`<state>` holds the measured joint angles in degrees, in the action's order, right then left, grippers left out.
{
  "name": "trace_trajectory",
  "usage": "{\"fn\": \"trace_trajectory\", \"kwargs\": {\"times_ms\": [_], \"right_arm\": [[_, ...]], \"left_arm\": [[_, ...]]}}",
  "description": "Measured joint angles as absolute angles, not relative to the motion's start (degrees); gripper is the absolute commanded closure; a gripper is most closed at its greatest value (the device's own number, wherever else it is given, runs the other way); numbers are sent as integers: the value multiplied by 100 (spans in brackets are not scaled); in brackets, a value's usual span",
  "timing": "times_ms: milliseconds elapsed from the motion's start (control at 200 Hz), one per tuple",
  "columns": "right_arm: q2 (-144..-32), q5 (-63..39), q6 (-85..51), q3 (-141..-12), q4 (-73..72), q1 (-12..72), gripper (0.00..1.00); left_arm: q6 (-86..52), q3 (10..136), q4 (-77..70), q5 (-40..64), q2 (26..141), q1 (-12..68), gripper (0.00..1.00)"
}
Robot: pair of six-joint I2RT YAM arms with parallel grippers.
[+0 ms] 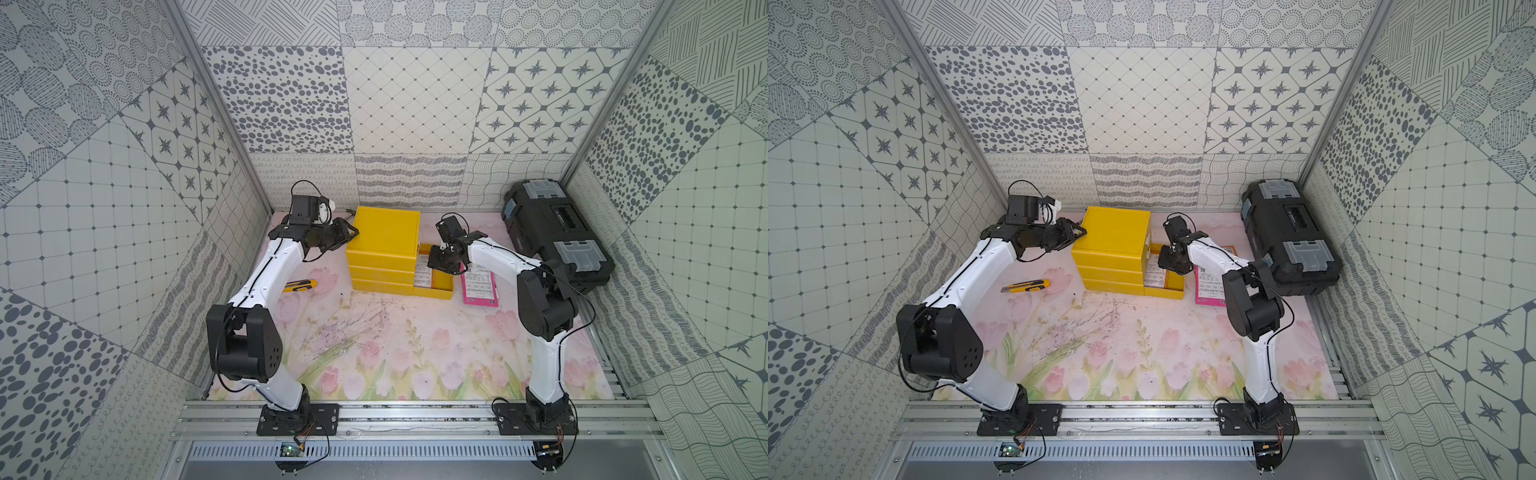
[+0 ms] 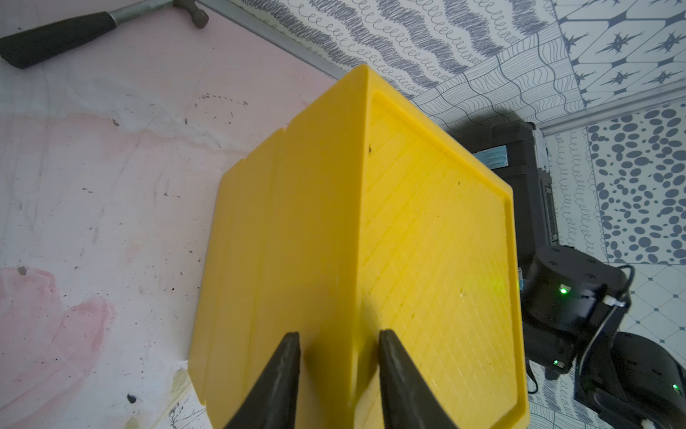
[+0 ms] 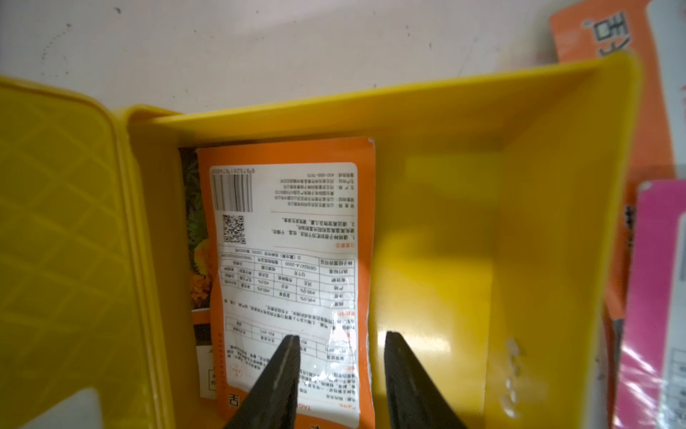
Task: Take the seed bags out of the drawer
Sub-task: Pick up the seed packet from the drawer.
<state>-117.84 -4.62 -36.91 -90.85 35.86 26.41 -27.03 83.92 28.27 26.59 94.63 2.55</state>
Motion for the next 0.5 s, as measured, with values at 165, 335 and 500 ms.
{"fn": "trace_trajectory", "kwargs": {"times_ms": [165, 335, 500], "right_arm": [[-11955, -410, -3734, -9266, 3579, 2641, 60], [-12116, -375, -3747, -9391, 3579, 2641, 64], [-12239, -355, -3756, -9419, 3601, 2655, 67]], "left_arm": [[-2705, 8392, 2827, 2661, 9463, 252, 62], [-2705, 8392, 2825, 2661, 9463, 252, 62], [-2705, 8392, 2825, 2661, 9463, 252, 62]]}}
